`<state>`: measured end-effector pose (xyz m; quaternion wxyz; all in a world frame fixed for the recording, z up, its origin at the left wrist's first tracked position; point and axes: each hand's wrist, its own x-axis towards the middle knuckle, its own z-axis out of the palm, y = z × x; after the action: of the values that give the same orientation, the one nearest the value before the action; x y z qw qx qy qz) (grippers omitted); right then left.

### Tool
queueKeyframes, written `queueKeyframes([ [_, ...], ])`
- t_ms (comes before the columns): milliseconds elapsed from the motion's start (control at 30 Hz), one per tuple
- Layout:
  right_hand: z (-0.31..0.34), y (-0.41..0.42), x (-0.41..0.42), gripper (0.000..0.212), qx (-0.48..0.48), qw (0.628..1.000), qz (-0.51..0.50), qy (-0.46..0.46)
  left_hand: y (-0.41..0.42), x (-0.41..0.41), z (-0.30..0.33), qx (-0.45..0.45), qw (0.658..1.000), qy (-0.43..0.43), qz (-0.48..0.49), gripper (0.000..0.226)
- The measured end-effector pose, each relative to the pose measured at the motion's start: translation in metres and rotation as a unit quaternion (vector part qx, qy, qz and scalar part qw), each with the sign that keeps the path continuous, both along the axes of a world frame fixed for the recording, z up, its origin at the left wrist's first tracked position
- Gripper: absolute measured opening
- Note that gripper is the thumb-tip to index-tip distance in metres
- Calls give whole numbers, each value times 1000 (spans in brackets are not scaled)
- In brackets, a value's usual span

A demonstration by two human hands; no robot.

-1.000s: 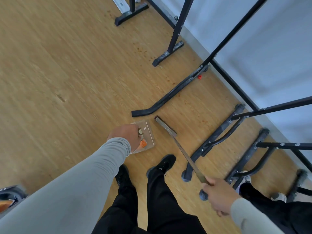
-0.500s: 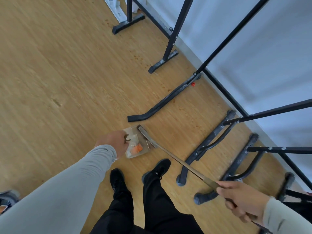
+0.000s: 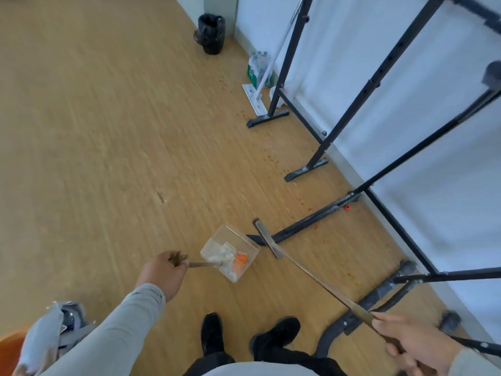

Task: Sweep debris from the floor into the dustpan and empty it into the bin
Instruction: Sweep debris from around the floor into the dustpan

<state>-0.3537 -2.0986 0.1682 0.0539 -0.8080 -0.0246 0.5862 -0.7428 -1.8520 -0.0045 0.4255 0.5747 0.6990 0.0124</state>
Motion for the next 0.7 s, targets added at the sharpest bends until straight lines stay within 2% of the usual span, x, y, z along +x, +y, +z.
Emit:
queueKeyframes([
  [167,-16,58,-44,40,49,998,-39,19,11,-34,22,36,995,-34,85,29],
  [267,-24,84,-53,26,65,997,-24,31,24,-40,30,43,990,-48,129,30],
  [433,-45,129,-37,38,72,995,-35,55,60,-30,37,63,983,-49,163,30],
  [567,-56,173,-17,26,110,988,-82,74,99,-14,50,77,980,-41,180,32],
  [700,-59,224,9,21,135,986,-58,72,145,8,75,97,976,-37,191,28],
])
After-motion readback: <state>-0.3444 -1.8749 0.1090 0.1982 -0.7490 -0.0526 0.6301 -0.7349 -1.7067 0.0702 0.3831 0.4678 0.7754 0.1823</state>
